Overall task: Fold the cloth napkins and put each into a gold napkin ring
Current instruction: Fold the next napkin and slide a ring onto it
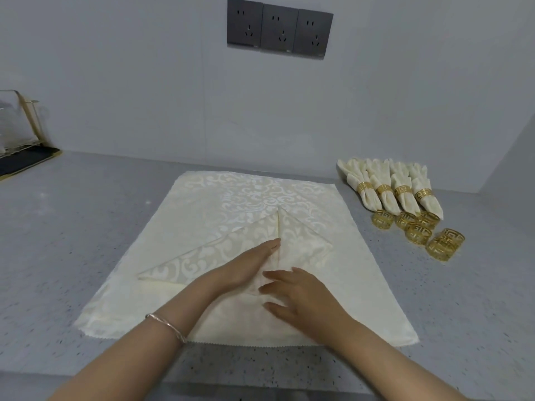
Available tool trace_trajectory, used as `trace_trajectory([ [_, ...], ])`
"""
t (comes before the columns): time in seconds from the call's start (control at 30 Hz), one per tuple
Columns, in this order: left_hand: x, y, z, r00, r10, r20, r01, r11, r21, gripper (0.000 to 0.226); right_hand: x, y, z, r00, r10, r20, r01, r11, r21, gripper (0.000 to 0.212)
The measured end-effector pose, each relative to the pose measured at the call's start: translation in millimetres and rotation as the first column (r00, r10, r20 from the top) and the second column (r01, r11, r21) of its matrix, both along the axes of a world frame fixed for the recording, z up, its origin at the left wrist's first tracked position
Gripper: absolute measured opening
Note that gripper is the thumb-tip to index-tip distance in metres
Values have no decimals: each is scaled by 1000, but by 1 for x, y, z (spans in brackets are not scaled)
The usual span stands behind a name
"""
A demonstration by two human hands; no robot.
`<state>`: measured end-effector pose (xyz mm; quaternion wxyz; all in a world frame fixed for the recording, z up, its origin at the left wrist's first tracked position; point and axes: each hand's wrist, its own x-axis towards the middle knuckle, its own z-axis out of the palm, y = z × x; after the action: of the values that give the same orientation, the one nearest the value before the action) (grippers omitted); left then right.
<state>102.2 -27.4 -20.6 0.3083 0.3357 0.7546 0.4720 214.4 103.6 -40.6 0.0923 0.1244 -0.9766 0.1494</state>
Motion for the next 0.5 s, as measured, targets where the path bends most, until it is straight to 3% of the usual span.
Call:
trace_trajectory([
  [0.1, -4, -1, 3, 996, -42, -76, 38, 998, -54, 45, -7, -4, -6, 987, -43, -157, 48, 999, 24, 34],
  [0.2, -21, -14, 7, 951, -75, -301, 36, 990, -134, 42, -3, -1, -7, 976, -74, -205, 74, 997, -7, 19],
  [0.33, -51, -52, 11, 735, -166, -657, -21, 963, -268, 62, 12, 34, -4, 972, -154, -177, 141, 987, -83, 7],
  [0.4, -60, -69, 10, 695, -225, -683, -10, 947, -322, 67, 21, 51, -4, 973, -179, -145, 164, 980, -111, 7],
  [0.5, -65, -86, 4, 733, -255, -631, 68, 950, -305, 60, 29, 59, -7, 973, -202, -114, 179, 966, -187, 9],
])
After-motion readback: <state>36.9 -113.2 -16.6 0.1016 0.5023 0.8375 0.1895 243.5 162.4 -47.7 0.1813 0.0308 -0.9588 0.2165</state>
